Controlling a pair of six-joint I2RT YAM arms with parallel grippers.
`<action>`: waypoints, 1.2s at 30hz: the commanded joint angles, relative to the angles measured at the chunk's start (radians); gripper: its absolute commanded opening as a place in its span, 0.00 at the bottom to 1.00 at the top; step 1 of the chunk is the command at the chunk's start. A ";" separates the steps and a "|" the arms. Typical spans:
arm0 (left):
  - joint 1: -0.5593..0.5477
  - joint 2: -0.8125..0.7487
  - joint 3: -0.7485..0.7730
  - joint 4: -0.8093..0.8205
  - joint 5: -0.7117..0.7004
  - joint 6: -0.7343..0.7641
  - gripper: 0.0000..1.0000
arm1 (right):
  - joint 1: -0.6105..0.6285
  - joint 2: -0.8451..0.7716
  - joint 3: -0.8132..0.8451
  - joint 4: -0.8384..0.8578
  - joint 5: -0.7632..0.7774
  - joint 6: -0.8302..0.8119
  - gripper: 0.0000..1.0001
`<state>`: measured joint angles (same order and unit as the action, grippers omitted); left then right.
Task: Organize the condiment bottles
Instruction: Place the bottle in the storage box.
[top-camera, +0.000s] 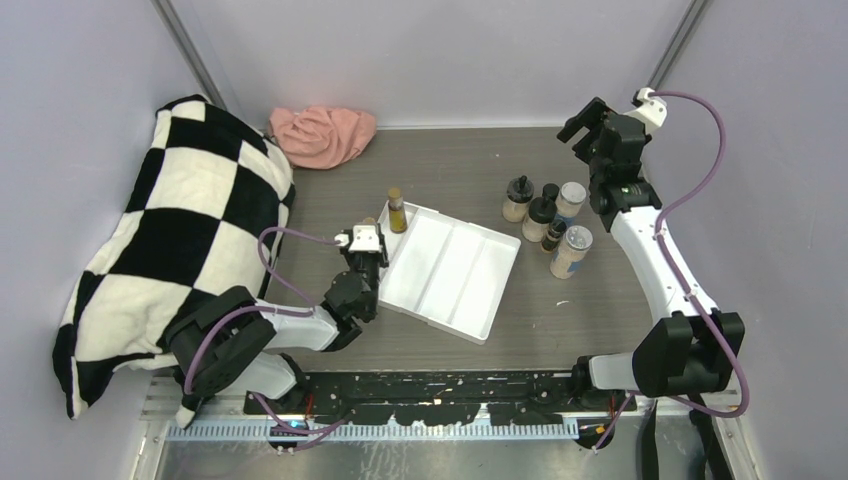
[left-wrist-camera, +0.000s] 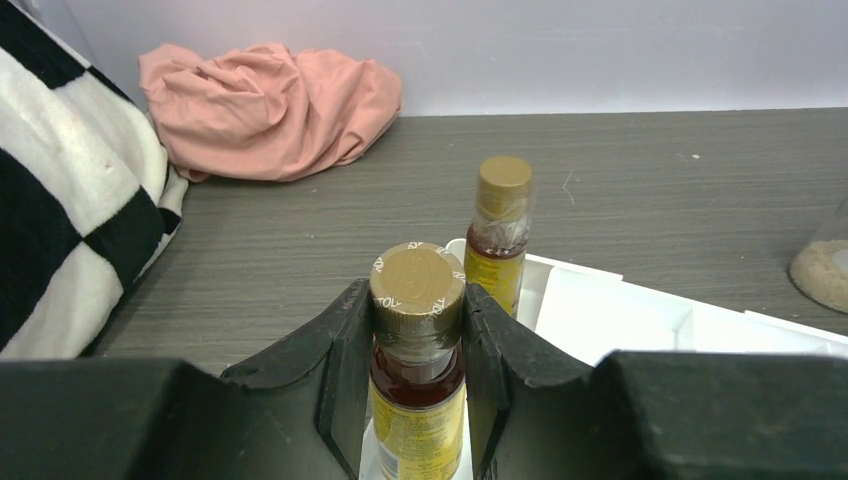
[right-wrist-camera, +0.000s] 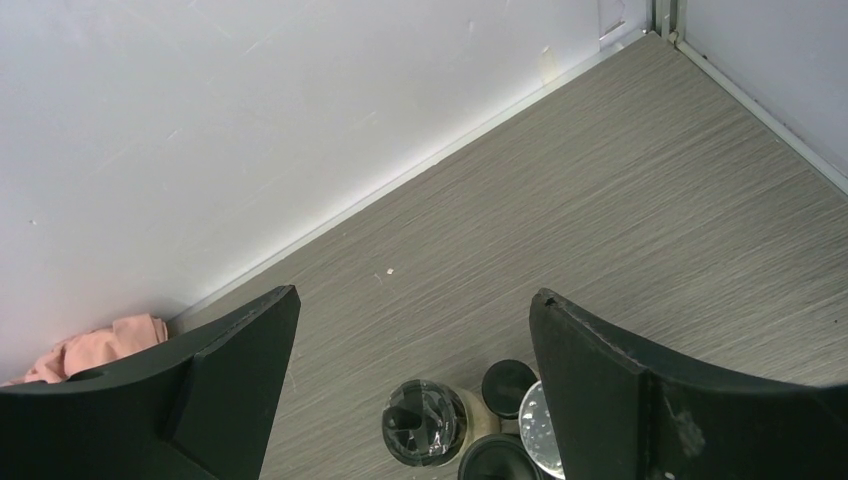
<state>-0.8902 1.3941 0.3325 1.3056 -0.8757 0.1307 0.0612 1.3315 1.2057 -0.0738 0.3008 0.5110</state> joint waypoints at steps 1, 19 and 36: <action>0.042 0.007 -0.010 0.119 0.057 -0.063 0.00 | -0.001 0.006 0.002 0.059 0.004 0.001 0.91; 0.175 -0.041 -0.019 -0.079 0.335 -0.227 0.00 | -0.001 0.045 0.001 0.070 0.001 0.000 0.90; 0.175 -0.032 -0.038 -0.061 0.315 -0.237 0.00 | -0.001 0.043 -0.006 0.070 0.003 -0.003 0.91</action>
<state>-0.7193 1.3869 0.2962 1.1400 -0.5453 -0.0978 0.0612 1.3811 1.1999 -0.0528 0.3008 0.5106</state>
